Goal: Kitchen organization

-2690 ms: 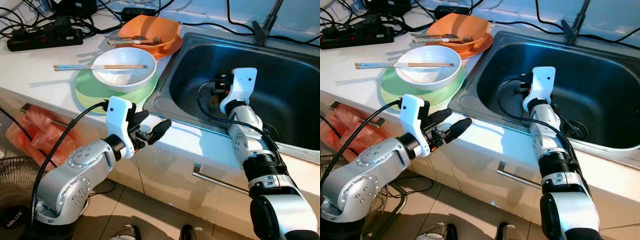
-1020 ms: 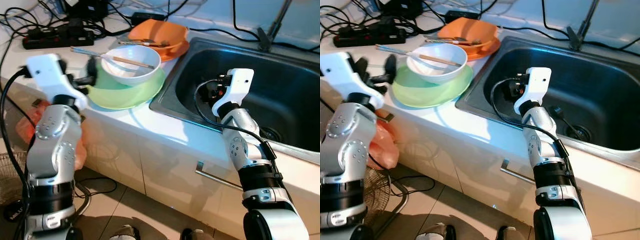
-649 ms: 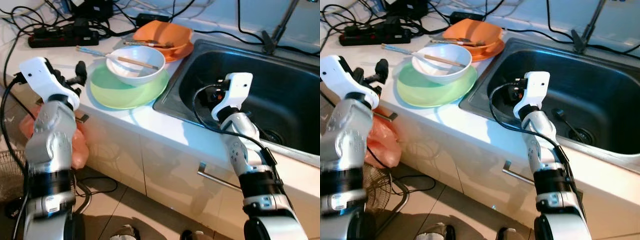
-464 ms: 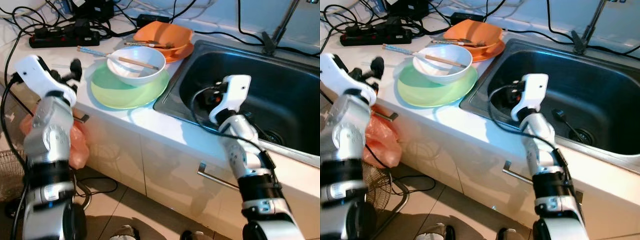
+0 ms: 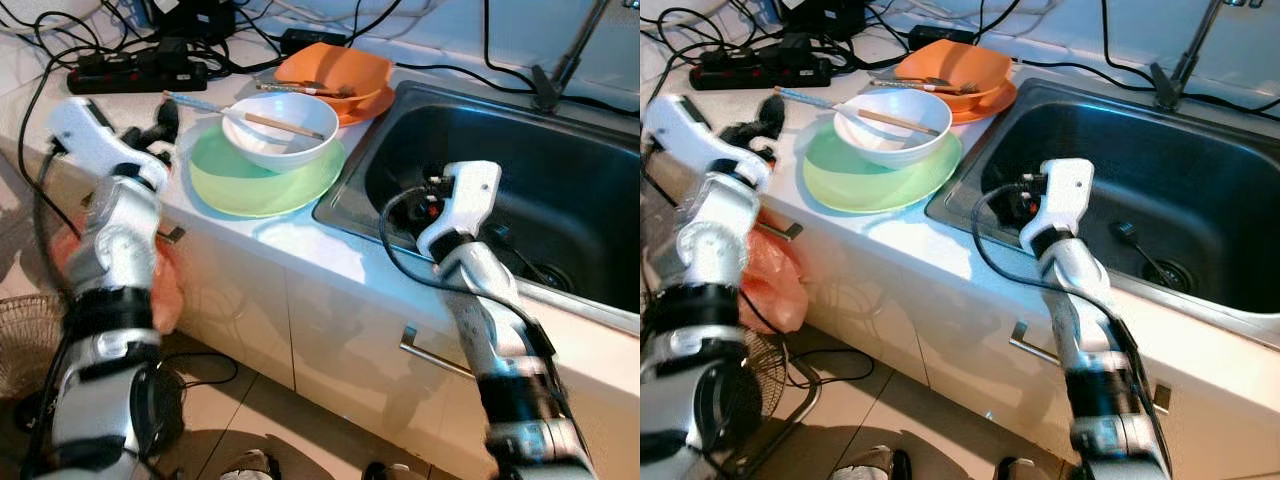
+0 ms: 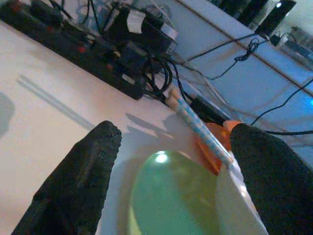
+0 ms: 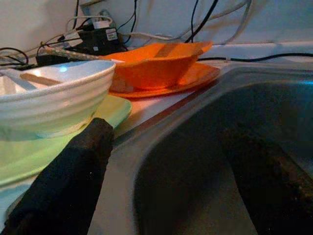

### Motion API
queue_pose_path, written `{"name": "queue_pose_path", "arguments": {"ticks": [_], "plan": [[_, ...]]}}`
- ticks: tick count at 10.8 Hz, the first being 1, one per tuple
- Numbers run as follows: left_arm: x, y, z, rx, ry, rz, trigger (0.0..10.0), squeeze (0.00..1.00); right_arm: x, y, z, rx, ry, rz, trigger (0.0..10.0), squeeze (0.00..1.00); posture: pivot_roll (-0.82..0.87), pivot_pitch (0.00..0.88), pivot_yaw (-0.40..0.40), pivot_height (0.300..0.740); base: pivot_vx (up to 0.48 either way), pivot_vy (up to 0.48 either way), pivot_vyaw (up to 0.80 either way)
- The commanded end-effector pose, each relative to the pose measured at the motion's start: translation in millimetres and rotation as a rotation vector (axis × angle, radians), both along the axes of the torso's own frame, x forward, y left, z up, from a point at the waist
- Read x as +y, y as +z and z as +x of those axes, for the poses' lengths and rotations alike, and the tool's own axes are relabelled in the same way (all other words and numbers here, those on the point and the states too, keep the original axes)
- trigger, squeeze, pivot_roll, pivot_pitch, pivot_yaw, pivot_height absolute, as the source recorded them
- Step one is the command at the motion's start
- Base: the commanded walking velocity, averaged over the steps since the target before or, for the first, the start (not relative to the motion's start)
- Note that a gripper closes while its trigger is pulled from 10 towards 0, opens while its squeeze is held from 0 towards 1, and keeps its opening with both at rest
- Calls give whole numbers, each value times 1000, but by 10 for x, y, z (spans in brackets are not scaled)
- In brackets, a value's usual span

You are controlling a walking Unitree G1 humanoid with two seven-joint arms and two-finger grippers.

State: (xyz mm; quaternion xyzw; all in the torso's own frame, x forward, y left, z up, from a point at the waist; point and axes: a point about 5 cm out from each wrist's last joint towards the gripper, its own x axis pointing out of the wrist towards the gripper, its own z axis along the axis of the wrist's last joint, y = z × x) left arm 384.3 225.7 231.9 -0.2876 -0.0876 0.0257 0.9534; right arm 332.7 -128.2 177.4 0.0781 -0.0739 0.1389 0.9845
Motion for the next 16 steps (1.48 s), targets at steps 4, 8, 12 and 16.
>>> {"name": "queue_pose_path", "arguments": {"ticks": [4,8,12,16], "plan": [[-131,64,104,-44,-72,-65,10000,0,42,-108,-335,52,52,1,10000,0,18,143,65,740,0,0,0],[-164,138,212,-61,-89,-116,10000,0,154,-155,-691,126,138,24,10000,0,-36,192,60,740,0,0,0],[-92,174,262,-76,-62,-168,10000,0,73,-123,-843,161,130,15,10000,0,-79,212,43,740,0,0,0],[-52,268,279,-138,-74,-218,1451,0,121,-95,-1003,199,277,7,10000,0,-83,219,41,740,0,0,0]]}}
